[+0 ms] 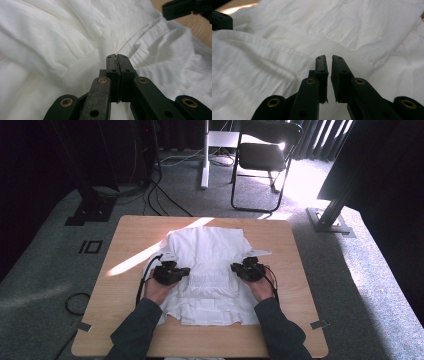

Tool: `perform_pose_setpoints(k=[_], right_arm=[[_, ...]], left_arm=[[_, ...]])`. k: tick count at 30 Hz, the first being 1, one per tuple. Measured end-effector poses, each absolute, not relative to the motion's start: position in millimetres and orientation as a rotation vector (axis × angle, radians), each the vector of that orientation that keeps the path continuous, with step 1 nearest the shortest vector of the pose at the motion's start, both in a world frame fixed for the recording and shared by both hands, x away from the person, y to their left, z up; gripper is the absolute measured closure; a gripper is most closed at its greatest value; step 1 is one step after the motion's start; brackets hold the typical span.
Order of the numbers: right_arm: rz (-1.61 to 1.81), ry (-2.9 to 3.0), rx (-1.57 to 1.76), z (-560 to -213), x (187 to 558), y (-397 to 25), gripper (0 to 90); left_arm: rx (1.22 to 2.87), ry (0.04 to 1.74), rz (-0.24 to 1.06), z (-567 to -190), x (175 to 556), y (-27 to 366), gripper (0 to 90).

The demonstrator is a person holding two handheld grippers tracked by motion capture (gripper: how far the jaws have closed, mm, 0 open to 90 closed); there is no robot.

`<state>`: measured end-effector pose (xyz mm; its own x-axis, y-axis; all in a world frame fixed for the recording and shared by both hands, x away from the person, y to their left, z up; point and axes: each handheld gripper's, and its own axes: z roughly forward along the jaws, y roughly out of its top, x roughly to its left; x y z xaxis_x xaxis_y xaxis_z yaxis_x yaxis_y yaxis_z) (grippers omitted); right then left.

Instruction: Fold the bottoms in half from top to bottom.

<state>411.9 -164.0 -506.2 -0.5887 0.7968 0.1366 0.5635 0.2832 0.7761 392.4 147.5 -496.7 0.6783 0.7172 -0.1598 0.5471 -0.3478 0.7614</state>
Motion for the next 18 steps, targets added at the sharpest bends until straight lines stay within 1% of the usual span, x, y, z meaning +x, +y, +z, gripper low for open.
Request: perform_pose_setpoints(k=[3,6,9,12,15,18], right_arm=[[1.203,2.338,1.239,-519,426,-157,77.4],[1.21,2.389,1.207,-528,426,-154,77.3],[1.307,2.395,1.189,-525,412,-161,75.2],[1.385,2.425,1.13,-519,390,-171,72.7],[1.37,2.43,1.048,-515,371,-176,68.1],[1.369,2.381,1.051,-508,365,-180,66.6]], left_arm=[[2.107,0.966,0.198,-516,406,135,89.5],[2.098,0.967,0.164,-523,403,135,89.3],[2.1,0.932,0.148,-523,390,137,87.3],[2.107,0.874,0.123,-523,372,136,84.4],[2.139,0.822,0.11,-527,356,133,83.5],[2.177,0.78,0.102,-532,344,130,82.5]])
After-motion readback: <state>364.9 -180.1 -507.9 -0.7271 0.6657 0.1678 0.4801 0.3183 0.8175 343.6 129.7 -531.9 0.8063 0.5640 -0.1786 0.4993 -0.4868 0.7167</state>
